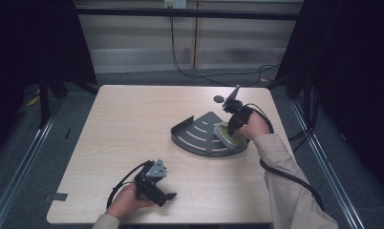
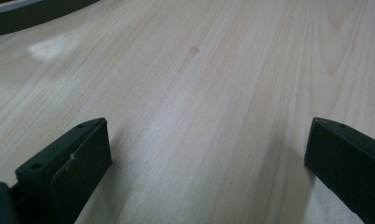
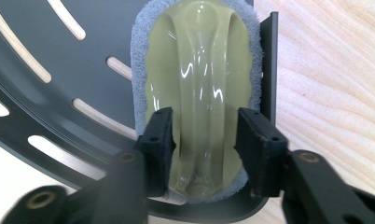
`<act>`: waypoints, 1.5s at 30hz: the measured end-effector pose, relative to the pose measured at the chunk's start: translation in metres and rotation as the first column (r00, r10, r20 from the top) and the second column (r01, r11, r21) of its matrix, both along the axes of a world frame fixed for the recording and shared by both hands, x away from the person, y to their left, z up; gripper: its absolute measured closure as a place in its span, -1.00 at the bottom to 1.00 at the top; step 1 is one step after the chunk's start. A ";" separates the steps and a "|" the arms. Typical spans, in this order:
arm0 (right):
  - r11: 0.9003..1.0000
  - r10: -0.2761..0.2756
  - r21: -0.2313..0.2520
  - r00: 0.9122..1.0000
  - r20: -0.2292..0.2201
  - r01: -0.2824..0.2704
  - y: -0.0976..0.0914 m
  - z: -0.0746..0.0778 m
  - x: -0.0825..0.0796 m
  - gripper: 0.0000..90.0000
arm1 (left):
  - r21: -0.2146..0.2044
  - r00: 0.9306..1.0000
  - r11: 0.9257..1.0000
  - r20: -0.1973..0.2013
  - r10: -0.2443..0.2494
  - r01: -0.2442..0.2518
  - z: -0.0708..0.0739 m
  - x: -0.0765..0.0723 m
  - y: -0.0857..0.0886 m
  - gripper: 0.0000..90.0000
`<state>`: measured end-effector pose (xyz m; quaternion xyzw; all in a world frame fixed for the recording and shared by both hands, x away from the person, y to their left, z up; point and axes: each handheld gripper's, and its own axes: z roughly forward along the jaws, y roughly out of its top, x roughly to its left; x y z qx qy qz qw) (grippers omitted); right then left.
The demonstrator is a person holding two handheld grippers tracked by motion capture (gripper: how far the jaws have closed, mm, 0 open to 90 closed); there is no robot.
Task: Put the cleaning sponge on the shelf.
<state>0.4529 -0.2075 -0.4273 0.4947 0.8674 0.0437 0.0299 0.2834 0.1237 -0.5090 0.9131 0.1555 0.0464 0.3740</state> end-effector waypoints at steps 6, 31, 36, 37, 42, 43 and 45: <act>1.000 -0.018 -0.010 1.000 0.012 0.018 -0.001 0.004 0.000 -0.17 | 0.000 1.000 1.000 -0.002 0.001 -0.001 0.000 0.000 0.000 -1.00; 1.000 0.017 -0.005 1.000 0.009 -0.017 -0.013 0.021 -0.020 -0.57 | -0.002 1.000 1.000 0.000 0.002 -0.002 0.000 0.000 0.000 -1.00; 1.000 0.024 -0.006 1.000 0.012 -0.024 -0.015 0.024 -0.025 -0.58 | -0.003 1.000 1.000 0.001 0.001 -0.001 0.000 0.000 0.000 -1.00; 1.000 0.024 -0.003 1.000 0.013 -0.024 -0.016 0.025 -0.026 -0.60 | -0.002 1.000 1.000 0.000 0.002 -0.002 0.000 0.000 0.000 -1.00; 0.999 0.030 0.020 0.999 0.013 -0.030 -0.019 0.029 -0.032 -0.61 | -0.001 1.000 1.000 0.000 0.001 -0.001 0.000 0.000 0.000 -1.00; 0.999 0.033 0.029 0.999 0.014 -0.033 -0.020 0.030 -0.035 -0.60 | -0.001 1.000 1.000 0.000 0.001 -0.001 0.000 0.000 0.000 -1.00; 0.999 0.040 0.030 0.999 0.013 -0.041 -0.021 0.031 -0.038 -0.60 | -0.002 1.000 1.000 0.001 0.001 -0.001 0.000 0.000 0.000 -1.00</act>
